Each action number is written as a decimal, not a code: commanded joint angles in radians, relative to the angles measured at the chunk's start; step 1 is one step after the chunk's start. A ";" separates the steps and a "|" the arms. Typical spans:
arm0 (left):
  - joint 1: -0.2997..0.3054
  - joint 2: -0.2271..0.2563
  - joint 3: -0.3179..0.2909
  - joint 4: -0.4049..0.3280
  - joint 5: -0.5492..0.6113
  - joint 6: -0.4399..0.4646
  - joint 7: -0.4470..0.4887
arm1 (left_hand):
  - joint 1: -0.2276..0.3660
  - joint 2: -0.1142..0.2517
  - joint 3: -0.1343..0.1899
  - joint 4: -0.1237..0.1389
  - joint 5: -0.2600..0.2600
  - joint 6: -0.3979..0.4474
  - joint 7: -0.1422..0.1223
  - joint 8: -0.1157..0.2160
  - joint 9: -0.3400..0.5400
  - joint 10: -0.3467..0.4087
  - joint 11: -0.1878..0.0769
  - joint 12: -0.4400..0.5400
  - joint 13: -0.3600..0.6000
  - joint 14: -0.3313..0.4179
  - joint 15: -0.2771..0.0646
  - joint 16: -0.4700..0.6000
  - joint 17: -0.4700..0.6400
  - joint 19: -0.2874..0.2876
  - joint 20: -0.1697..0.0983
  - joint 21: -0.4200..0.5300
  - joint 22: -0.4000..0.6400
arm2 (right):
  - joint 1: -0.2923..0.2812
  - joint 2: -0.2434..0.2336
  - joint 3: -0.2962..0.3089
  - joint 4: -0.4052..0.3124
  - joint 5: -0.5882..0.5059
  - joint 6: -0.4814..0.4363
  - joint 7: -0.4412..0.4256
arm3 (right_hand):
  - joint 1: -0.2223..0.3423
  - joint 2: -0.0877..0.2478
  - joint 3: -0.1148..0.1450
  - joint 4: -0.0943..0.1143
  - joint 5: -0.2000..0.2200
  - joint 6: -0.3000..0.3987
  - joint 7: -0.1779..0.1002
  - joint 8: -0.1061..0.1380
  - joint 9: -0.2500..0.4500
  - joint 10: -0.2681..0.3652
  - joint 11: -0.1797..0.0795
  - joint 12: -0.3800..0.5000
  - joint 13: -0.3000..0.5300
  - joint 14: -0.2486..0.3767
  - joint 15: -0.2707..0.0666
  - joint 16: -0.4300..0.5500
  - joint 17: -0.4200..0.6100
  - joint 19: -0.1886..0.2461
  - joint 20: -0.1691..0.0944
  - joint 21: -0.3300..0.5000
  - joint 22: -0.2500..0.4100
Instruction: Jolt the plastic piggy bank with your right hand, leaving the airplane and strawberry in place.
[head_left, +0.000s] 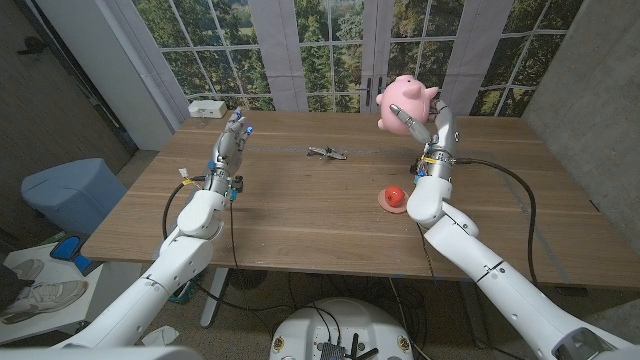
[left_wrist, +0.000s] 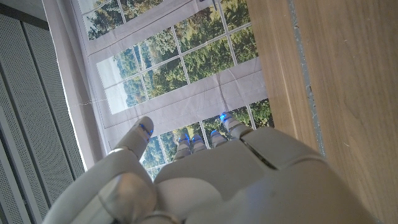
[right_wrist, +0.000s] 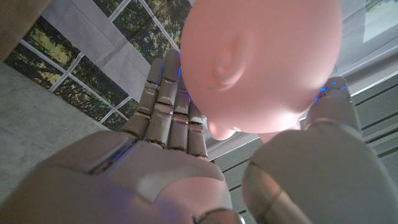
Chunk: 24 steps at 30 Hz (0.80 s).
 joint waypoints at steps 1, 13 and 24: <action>-0.004 -0.003 0.003 0.004 0.001 -0.001 -0.001 | 0.015 0.040 -0.003 0.002 0.001 -0.002 -0.008 0.001 0.005 -0.004 -0.004 -0.002 0.002 -0.007 -0.083 0.000 0.002 0.002 -0.093 -0.004 0.005 | -0.006 0.064 0.019 0.052 -0.027 0.075 -0.096 | 0.411 0.415 0.020 0.024 0.006 0.336 -0.296 0.000 0.105 0.320 -0.315 0.000 0.042 0.139 -0.265 0.000 0.002 0.008 -0.070 0.004 0.003; -0.004 -0.001 0.002 0.005 -0.002 0.003 -0.003 | 0.016 0.040 -0.004 0.003 0.001 0.000 -0.009 0.002 0.005 -0.002 -0.003 -0.001 0.002 -0.006 -0.084 0.001 0.002 0.005 -0.094 -0.003 0.005 | -0.016 -0.002 0.021 0.018 -0.007 0.080 0.034 | 0.411 0.415 0.020 0.023 0.007 0.336 -0.298 -0.003 0.109 0.318 -0.318 -0.002 0.047 0.140 -0.265 0.000 0.002 0.005 -0.074 0.003 0.003; -0.010 0.000 0.004 0.011 -0.004 0.005 -0.008 | 0.016 0.041 -0.004 0.003 0.001 -0.002 -0.007 0.001 0.005 -0.005 -0.002 -0.002 0.002 -0.007 -0.082 0.000 0.002 0.002 -0.094 -0.004 0.005 | -0.003 -0.147 0.004 -0.088 0.045 -0.045 0.346 | 0.411 0.415 0.020 0.023 0.007 0.339 -0.310 -0.008 0.105 0.312 -0.325 -0.007 0.050 0.138 -0.267 -0.005 0.002 0.001 -0.083 0.001 0.003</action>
